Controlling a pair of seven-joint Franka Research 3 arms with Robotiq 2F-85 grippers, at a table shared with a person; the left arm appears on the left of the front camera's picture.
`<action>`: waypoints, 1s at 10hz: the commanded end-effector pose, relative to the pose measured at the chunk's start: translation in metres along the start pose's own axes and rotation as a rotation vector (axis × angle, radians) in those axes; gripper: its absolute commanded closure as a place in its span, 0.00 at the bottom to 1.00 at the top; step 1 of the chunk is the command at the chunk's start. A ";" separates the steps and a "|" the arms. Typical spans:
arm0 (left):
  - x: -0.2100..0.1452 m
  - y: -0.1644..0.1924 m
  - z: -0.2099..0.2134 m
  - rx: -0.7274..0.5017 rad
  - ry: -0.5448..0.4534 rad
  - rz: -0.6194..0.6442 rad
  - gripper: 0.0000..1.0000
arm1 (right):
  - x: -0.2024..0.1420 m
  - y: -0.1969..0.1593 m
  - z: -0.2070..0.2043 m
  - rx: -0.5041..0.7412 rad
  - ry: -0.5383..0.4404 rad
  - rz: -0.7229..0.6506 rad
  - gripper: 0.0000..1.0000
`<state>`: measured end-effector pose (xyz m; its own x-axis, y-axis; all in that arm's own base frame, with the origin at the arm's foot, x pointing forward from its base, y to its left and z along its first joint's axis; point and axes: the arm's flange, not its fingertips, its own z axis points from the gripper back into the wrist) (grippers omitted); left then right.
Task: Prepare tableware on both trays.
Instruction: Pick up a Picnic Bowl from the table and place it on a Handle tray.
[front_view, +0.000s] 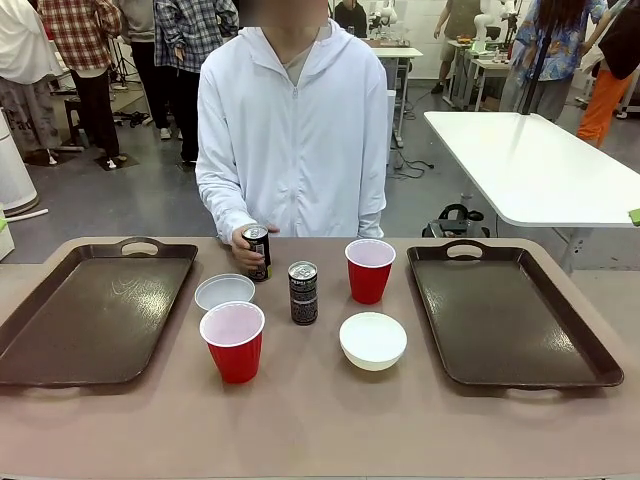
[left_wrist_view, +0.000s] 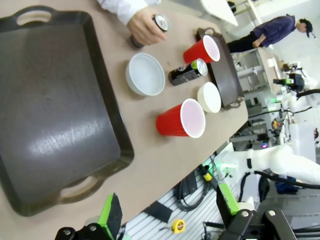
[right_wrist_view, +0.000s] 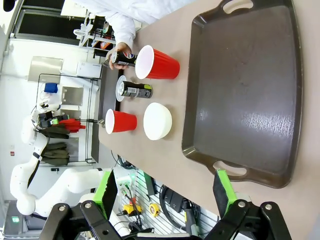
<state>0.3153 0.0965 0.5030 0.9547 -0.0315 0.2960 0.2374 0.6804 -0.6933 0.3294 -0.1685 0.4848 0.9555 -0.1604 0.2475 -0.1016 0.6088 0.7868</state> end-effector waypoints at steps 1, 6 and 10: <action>0.001 -0.001 0.000 -0.012 -0.009 0.004 0.00 | 0.000 -0.001 -0.001 0.012 0.001 0.001 0.00; 0.001 -0.001 0.000 -0.012 -0.009 0.004 0.00 | 0.000 -0.001 -0.001 0.012 0.001 0.001 0.00; 0.001 -0.001 0.000 -0.012 -0.009 0.004 0.00 | 0.005 0.057 0.000 -0.316 0.107 -0.129 0.00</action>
<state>0.3153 0.0964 0.5030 0.9547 -0.0316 0.2960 0.2375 0.6803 -0.6933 0.3238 -0.1536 0.5155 0.9651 -0.1807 0.1897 0.0064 0.7401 0.6725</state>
